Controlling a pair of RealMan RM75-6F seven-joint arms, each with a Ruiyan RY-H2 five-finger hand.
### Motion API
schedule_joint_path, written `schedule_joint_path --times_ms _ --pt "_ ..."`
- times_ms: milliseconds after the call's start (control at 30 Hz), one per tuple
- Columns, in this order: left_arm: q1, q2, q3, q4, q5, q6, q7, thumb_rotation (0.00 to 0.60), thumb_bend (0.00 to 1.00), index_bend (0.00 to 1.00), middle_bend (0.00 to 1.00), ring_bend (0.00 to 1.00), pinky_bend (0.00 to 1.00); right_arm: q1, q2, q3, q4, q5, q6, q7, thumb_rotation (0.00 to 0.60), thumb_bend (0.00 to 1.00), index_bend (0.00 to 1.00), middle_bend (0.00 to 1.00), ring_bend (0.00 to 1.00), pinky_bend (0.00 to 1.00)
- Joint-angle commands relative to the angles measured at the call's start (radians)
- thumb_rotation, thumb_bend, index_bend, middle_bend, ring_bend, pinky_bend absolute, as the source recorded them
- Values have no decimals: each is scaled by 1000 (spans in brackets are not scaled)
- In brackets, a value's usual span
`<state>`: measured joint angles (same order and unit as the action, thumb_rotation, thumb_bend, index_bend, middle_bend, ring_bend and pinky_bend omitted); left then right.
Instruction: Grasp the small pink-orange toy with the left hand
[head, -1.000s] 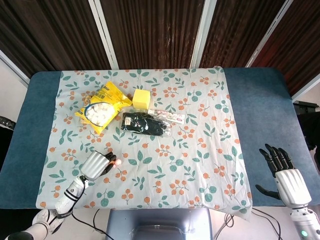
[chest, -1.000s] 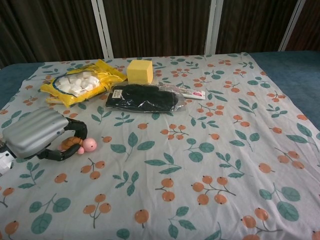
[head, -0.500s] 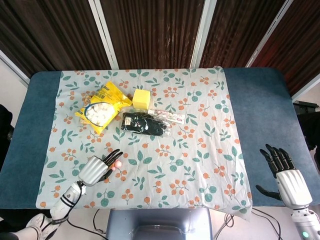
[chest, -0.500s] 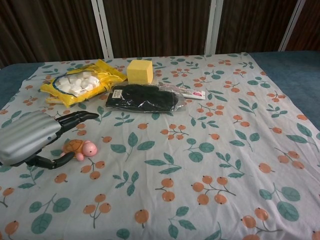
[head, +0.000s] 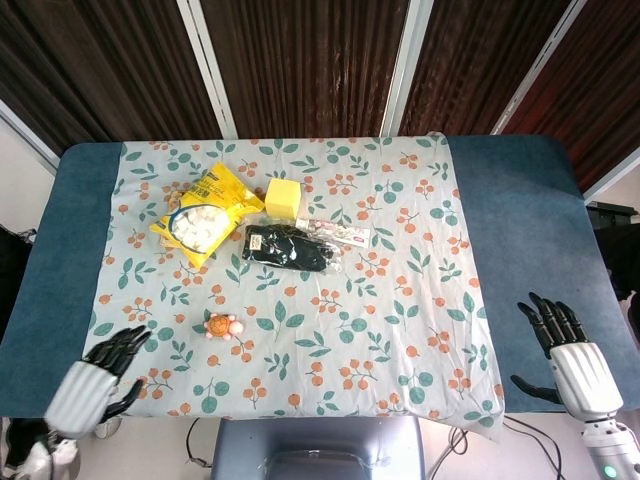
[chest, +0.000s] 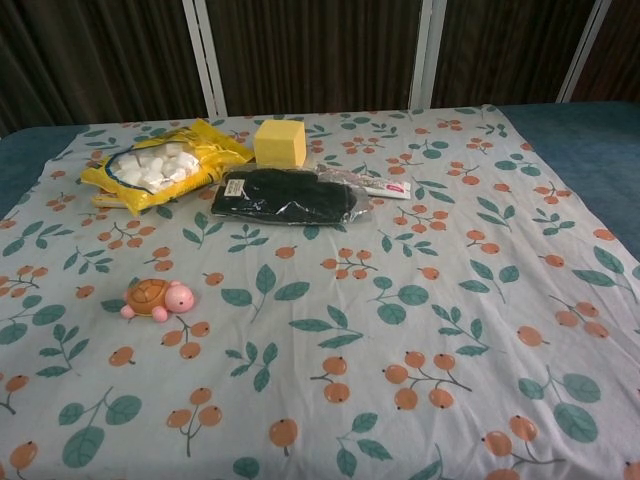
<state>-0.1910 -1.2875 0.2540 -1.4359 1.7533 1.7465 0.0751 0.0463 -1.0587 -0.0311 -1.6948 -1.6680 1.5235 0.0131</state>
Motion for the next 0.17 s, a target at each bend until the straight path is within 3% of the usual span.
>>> schedule_joint_path --times_ms 33,167 --pt "28 53 1 -35 -23 10 -40 600 374 0 34 0 103 -2 -2 -4 -5 -11 4 -7 600 137 0 0 0 0" --pt "35 63 -23 -47 -53 -29 -34 600 376 0 35 0 103 -1 -5 -5 -5 -11 -1 -16 600 137 0 0 0 0"
